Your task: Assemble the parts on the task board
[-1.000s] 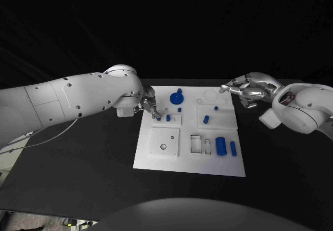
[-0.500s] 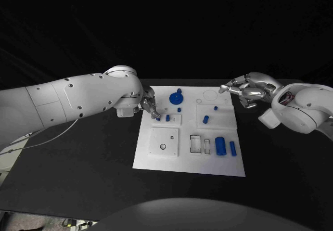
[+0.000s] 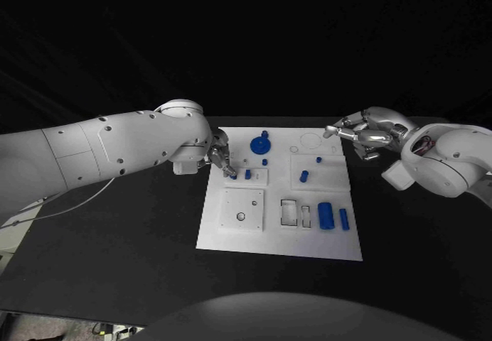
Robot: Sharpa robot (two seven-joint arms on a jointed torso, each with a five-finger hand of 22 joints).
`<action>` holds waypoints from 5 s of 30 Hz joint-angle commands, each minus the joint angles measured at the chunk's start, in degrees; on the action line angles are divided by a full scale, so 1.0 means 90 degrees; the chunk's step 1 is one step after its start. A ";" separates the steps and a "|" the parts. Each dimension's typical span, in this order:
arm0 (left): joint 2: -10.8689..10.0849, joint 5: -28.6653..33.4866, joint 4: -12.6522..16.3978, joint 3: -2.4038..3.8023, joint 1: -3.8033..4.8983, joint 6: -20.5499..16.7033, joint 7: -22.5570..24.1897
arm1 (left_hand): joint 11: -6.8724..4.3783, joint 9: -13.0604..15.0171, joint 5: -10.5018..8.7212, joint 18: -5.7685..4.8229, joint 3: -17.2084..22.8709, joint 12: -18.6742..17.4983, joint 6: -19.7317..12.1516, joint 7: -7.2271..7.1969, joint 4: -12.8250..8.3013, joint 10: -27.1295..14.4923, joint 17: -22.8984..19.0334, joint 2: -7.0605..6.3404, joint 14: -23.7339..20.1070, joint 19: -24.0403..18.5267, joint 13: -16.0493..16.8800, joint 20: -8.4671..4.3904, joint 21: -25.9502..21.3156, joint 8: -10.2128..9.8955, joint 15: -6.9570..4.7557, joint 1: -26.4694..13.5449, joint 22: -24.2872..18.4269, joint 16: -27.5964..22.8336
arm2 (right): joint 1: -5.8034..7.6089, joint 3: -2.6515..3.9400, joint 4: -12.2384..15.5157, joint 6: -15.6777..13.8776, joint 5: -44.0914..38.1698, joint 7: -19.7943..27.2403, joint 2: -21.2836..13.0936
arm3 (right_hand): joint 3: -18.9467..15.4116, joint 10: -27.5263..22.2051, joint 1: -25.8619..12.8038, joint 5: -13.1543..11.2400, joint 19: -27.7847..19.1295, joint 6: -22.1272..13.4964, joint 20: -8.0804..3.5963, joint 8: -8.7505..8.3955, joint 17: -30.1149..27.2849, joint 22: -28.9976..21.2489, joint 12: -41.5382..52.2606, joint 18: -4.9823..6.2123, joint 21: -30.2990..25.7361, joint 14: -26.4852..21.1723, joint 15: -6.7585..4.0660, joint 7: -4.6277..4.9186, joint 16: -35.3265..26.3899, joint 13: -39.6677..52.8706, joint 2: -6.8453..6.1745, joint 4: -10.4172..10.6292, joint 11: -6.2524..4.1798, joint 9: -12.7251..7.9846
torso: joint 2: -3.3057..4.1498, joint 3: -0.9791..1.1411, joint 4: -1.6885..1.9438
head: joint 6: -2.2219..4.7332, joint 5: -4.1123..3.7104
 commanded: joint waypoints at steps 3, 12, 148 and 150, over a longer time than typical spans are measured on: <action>0.0042 -0.0104 -0.0028 -0.0070 -0.0021 -0.0022 0.0095 | -0.0030 0.0007 -0.0002 -0.0007 0.0061 0.0001 0.0008 -0.0033 0.0001 0.0662 0.1678 0.0027 0.0671 0.0090 0.1673 -0.0052 -0.0037 0.0006 -0.0024 0.0051 0.0945 0.0015 | -0.0008 -0.0001 0.0005 0.0092 -0.0006 0.0063 0.0001 | -0.0016 0.0720 0.0064 0.0044 -0.0043 0.0055 -0.0003 -0.0027 0.1677 0.1114 -0.0043 0.0132 -0.0032 0.0664 0.0035 0.0009 0.0022 0.1656 -0.0016 -0.0028 0.0001 0.0009 | 0.0007 -0.0004 0.0002 | -0.0001 -0.0010; 0.0073 -0.0138 -0.0061 -0.0100 -0.0026 -0.0268 0.0201 | -0.0026 0.0016 -0.0013 -0.0010 0.0141 0.0001 0.0004 -0.0027 -0.0022 0.0662 0.1678 0.0038 0.0671 0.0097 0.1673 -0.0050 -0.0028 0.0006 -0.0022 0.0070 0.0955 0.0015 | -0.0016 -0.0001 0.0002 0.0094 -0.0005 0.0068 -0.0008 | -0.0016 0.0720 0.0064 0.0044 -0.0043 0.0055 -0.0003 -0.0027 0.1677 0.1114 -0.0043 0.0132 -0.0032 0.0664 0.0035 0.0009 0.0022 0.1656 -0.0016 -0.0028 0.0001 0.0009 | 0.0004 -0.0002 -0.0001 | -0.0001 -0.0011; 0.0117 -0.0270 0.0105 -0.0146 -0.0026 -0.0495 0.0041 | -0.0069 0.0327 0.0088 -0.0012 0.1284 0.0001 0.0189 -0.0051 -0.0639 0.0662 0.1678 -0.0317 0.0671 0.0144 0.1673 -0.0099 -0.0067 0.0310 -0.0073 0.0003 0.0991 0.0015 | -0.0099 -0.0001 -0.0095 0.0010 -0.0005 0.0106 -0.0004 | 0.0026 0.0720 0.0305 0.0053 -0.0075 0.0091 0.0004 -0.0031 0.1677 0.1099 -0.0043 0.0143 -0.0079 0.0664 0.0042 0.0012 0.0022 0.1656 -0.0121 -0.0134 0.0009 0.0027 | 0.0003 -0.0004 0.0000 | -0.0001 0.0063; 0.0111 -0.0282 0.0108 -0.0146 -0.0026 -0.0516 0.0064 | -0.0059 0.0333 -0.0080 -0.0010 0.1307 0.0001 0.0166 -0.0043 -0.0654 0.0662 0.1678 -0.0316 0.0671 0.0137 0.1673 -0.0093 -0.0085 0.0308 -0.0064 -0.0052 0.0984 0.0015 | -0.0102 -0.0001 -0.0100 0.0010 -0.0005 0.0108 -0.0004 | 0.0026 0.0720 0.0305 0.0053 -0.0075 0.0091 0.0004 -0.0031 0.1677 0.1099 -0.0043 0.0143 -0.0079 0.0664 0.0042 0.0012 0.0022 0.1656 -0.0121 -0.0134 0.0009 0.0027 | 0.0003 -0.0004 0.0002 | -0.0001 0.0067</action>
